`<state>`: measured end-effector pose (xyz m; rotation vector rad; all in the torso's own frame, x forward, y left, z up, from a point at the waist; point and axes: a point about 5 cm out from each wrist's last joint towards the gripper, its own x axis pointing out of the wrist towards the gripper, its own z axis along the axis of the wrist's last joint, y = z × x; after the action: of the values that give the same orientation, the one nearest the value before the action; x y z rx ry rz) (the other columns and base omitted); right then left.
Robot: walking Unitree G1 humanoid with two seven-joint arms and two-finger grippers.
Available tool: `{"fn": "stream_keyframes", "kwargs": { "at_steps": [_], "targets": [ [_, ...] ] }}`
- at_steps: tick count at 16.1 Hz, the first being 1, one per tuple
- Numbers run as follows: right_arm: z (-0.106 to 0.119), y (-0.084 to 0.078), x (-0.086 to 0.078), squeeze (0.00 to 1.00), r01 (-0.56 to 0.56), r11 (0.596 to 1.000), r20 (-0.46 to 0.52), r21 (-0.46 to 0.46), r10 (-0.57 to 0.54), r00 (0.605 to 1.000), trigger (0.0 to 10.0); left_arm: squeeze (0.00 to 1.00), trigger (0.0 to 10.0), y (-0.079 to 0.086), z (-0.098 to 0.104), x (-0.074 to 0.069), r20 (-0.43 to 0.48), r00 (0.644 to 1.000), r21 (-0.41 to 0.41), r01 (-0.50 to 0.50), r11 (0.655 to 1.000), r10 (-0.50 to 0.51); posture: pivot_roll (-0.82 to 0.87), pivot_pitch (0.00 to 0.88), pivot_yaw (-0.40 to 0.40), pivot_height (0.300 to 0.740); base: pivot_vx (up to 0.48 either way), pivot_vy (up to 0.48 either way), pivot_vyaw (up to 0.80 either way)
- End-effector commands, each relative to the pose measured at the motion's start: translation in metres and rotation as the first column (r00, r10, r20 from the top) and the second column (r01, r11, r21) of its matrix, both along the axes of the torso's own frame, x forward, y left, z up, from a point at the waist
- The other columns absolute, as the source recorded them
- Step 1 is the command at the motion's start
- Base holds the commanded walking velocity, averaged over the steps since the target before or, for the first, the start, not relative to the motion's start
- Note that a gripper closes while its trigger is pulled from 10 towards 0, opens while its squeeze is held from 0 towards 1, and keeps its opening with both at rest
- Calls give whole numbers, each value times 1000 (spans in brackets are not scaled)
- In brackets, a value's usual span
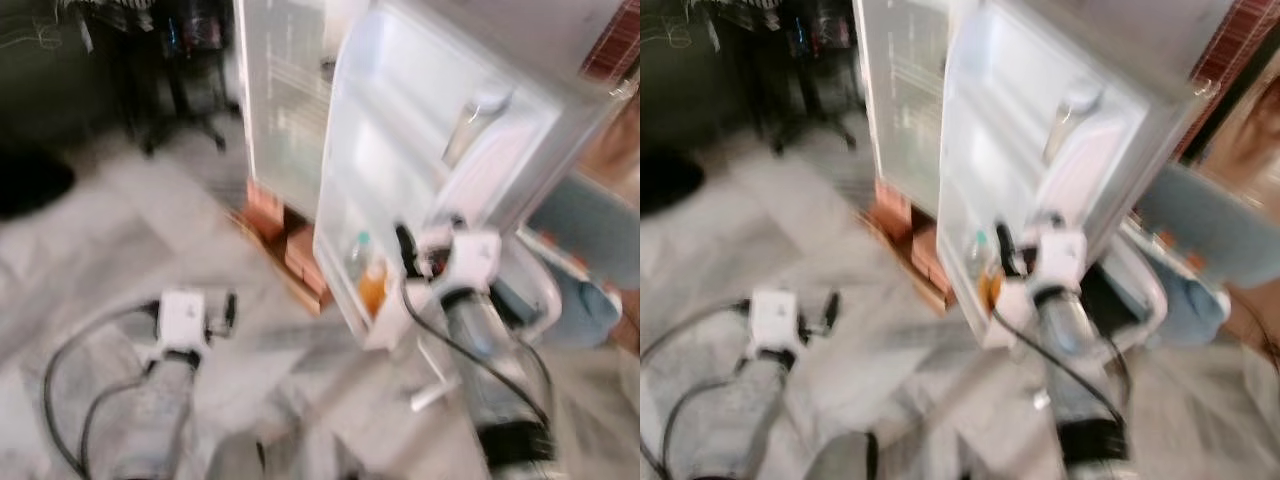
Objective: Restocking fridge
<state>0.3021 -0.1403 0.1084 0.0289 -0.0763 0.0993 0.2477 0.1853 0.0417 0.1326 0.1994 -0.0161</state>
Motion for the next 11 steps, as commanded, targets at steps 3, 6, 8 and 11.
{"fn": "stream_keyframes", "kwargs": {
  "at_steps": [3, 6, 8, 11],
  "targets": [
    [19, 25, 22, 0, -48, 998, 17, -27, 49, 999, 10000, 0, 10000, -5, -1, 1, -13, 1000, 13, 12, 1000, -11, 130, 82, -90, 740, 0, 0, 0],
    [33, 47, 32, 0, -108, 993, 21, 43, 107, 994, 10000, 0, 10000, -6, -3, 1, -21, 1000, 19, 14, 1000, -13, 141, 78, -91, 740, 0, 0, 0],
    [67, 83, 26, 0, -329, 926, 112, 186, 313, 943, 10000, 0, 10000, -7, -5, -2, -34, 999, 21, 24, 999, -23, 142, 76, -90, 740, 0, 0, 0],
    [136, 113, -11, 0, -701, 654, 376, 285, 596, 709, 10000, 0, 10000, -11, -10, -7, -59, 997, 21, 47, 999, -46, 145, 82, -87, 740, 0, 0, 0]
  ]
}}
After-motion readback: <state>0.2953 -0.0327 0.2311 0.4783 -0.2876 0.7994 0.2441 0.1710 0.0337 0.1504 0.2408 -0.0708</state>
